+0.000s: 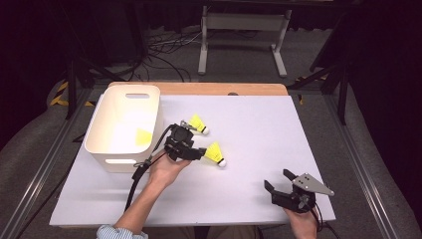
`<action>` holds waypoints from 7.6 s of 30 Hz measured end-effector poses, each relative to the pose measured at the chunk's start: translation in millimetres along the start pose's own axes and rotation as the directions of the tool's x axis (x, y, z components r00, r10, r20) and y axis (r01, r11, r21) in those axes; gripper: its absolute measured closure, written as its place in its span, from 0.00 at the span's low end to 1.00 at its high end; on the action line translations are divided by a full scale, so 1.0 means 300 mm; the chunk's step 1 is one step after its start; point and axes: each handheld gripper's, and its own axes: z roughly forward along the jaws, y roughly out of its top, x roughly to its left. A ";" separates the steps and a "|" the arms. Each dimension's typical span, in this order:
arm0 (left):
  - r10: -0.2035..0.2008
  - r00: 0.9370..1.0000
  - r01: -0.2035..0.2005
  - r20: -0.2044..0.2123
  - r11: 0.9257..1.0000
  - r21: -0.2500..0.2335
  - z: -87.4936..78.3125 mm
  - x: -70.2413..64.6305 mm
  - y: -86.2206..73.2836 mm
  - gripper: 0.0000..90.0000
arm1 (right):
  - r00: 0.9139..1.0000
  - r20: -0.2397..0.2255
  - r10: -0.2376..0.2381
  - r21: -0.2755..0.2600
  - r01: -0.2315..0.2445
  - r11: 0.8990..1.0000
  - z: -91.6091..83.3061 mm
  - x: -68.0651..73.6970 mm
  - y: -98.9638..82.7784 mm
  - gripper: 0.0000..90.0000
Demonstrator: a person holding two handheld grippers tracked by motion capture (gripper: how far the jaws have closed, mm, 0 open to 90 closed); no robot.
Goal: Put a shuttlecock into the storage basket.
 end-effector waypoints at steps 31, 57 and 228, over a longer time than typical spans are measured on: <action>0.028 0.999 -0.030 0.042 0.998 0.049 0.121 0.007 0.037 0.55 | 1.000 -0.001 0.002 0.020 -0.002 1.000 0.006 0.001 0.002 0.21; 0.079 0.995 -0.086 0.069 0.991 0.103 0.148 0.000 0.038 0.83 | 1.000 -0.004 0.002 0.024 -0.002 1.000 0.008 0.000 0.003 0.21; 0.111 0.993 -0.112 -0.037 0.993 -0.021 -0.434 0.058 0.070 1.00 | 1.000 -0.006 0.010 -0.016 -0.011 1.000 0.005 -0.012 0.017 0.20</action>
